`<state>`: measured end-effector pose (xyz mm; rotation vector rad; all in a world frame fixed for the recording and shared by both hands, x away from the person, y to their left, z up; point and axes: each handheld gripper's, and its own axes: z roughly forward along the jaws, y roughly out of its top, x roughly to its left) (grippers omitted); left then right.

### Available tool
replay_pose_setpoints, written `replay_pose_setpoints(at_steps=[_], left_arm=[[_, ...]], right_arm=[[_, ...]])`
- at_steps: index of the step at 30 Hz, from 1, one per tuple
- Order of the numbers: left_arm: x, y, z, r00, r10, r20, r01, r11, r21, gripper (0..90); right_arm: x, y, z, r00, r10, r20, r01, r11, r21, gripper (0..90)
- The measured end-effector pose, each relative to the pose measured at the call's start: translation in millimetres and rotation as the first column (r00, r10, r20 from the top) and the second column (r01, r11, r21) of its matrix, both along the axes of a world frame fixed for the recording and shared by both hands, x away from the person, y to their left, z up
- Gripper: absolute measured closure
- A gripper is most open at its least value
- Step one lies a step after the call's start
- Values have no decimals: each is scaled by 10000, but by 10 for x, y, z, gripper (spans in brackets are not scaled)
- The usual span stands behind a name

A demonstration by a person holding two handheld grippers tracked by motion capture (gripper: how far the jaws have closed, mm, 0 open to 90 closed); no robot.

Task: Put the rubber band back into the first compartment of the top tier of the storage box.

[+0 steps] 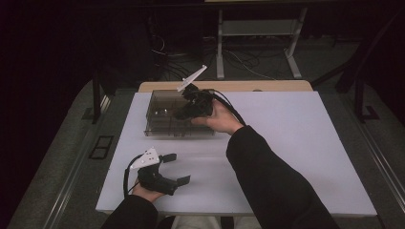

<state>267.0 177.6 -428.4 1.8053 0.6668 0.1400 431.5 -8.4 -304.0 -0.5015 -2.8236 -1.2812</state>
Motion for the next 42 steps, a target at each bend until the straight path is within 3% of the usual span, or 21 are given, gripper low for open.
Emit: replay_pose_setpoints(at_steps=[31, 42], left_arm=[[0, 20, 5, 10000, 31, -60, -33, 9997, -238, 0], [0, 24, 6, 10000, 39, -86, -41, 9996, -297, 0]], right_arm=[[126, 457, -211, 9994, 238, -265, -222, 9980, 593, 848], [131, 632, -328, 9988, 390, -280, -380, 9987, 347, 848]])
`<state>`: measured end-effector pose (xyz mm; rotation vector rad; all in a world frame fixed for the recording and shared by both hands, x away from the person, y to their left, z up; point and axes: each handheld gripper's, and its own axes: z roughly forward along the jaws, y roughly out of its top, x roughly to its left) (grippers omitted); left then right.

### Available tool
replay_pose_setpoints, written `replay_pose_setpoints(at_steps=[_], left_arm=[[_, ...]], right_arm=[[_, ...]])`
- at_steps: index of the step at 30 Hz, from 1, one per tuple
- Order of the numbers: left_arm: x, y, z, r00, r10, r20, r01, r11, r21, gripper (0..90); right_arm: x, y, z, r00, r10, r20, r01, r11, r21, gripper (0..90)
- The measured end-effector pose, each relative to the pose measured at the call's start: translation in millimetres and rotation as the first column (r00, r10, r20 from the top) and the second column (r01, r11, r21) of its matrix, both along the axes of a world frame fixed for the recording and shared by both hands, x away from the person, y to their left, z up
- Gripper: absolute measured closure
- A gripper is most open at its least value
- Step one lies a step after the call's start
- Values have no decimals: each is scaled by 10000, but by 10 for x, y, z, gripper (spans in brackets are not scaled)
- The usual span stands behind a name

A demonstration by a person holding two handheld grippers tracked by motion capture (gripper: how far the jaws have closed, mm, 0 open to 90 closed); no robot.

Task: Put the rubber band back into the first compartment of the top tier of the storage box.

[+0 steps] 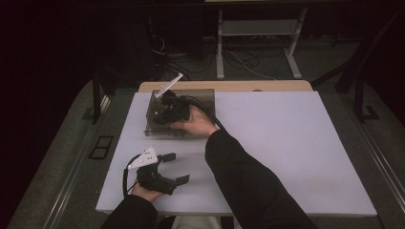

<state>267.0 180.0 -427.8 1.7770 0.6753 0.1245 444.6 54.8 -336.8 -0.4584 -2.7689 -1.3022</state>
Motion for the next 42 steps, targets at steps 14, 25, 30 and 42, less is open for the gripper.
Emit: replay_pose_setpoints(at_steps=[14, 25, 30, 42], left_arm=[[2, -1, -1, 10000, -23, 23, 23, 10000, 7, 0], [1, -2, -2, 10000, -35, 34, 34, 10000, 63, 0], [0, -4, -4, 10000, -9, 18, 9, 10000, 64, 0], [-3, -10, -8, 10000, -51, 25, 51, 9998, 166, 0]], right_arm=[[10, 69, -106, 9999, -53, -110, 51, 9997, -245, 825], [-57, 46, -24, 10000, 16, 93, -15, 9999, -169, 650], [-95, 1, 28, 10000, -9, 90, 11, 9998, -199, 573], [-183, -262, 140, 9992, -400, 55, 401, 9989, -252, 199]])
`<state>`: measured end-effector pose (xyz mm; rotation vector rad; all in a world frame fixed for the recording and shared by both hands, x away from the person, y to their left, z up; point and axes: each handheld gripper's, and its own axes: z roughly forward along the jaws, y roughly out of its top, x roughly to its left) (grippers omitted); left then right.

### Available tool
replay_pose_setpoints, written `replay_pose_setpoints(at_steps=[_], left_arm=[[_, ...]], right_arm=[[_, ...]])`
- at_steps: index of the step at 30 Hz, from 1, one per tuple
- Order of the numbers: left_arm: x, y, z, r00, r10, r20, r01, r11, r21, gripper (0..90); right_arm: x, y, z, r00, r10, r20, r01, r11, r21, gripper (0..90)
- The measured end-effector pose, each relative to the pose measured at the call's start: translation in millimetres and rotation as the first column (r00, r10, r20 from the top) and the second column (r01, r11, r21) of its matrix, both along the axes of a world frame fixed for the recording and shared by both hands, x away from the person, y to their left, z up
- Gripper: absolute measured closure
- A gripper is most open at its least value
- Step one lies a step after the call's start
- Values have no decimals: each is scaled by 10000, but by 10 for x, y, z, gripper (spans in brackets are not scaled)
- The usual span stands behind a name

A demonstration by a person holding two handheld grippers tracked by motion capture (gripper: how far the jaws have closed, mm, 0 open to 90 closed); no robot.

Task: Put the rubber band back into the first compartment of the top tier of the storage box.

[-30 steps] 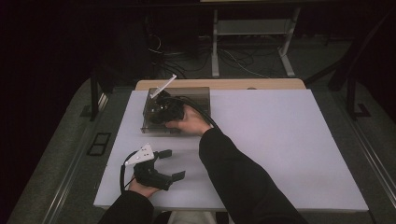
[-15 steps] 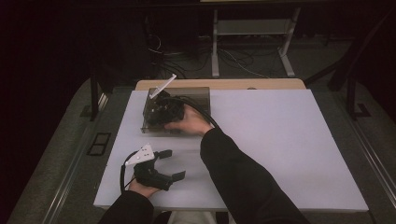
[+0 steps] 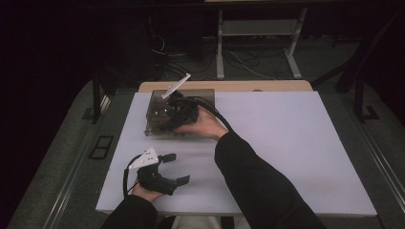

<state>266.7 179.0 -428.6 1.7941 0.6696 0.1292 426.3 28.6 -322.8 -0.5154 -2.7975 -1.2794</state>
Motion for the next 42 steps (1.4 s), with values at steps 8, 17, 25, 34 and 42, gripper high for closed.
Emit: replay_pose_setpoints(at_steps=[8, 17, 25, 34, 42], left_arm=[[3, -6, -6, 10000, 14, -2, -14, 10000, 30, 0], [9, -9, -8, 10000, -1, -13, 1, 10000, 68, 0], [13, -12, -11, 10000, -9, -10, 9, 10000, 77, 0], [15, -16, -13, 10000, 0, -29, 0, 10000, 71, 0], [18, -21, -15, 10000, -23, -44, 24, 9999, 125, 0]], right_arm=[[-71, -229, 68, 9992, -411, -13, 411, 9990, 199, 0], [-142, -524, 110, 9971, -744, 183, 741, 9970, 212, 0], [-223, -780, 128, 9939, -1088, 190, 1082, 9936, 309, 1], [-324, -1083, 107, 9872, -1592, 52, 1589, 9865, 383, 1], [-389, -1310, 82, 9810, -1937, 30, 1934, 9800, 469, 1]])
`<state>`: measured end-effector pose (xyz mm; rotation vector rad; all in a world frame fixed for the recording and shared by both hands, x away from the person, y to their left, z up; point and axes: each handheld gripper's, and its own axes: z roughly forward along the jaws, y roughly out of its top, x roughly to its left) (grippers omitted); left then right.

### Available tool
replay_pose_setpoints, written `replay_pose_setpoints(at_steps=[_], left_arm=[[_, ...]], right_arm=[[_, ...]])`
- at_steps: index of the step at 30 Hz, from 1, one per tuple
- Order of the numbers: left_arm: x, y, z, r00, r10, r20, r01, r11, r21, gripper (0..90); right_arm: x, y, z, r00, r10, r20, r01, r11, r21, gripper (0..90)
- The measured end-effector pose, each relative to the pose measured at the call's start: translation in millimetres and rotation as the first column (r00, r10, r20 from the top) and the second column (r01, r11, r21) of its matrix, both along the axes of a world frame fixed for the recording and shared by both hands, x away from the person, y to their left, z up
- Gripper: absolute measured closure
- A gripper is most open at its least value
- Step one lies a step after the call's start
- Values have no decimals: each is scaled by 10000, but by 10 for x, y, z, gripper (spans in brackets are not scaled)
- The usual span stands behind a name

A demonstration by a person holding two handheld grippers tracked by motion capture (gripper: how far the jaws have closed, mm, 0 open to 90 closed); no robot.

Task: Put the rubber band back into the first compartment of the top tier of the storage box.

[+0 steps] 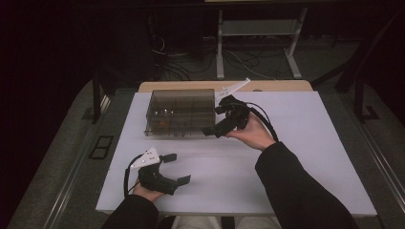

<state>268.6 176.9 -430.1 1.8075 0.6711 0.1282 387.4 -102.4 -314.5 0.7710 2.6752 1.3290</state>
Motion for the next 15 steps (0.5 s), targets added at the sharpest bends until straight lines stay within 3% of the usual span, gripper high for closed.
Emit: replay_pose_setpoints(at_steps=[15], left_arm=[[3, -9, -5, 10000, 15, -4, -15, 10000, 5, 0]], right_arm=[[-178, -478, -87, 9988, -482, 11, 482, 9987, 174, 1]])
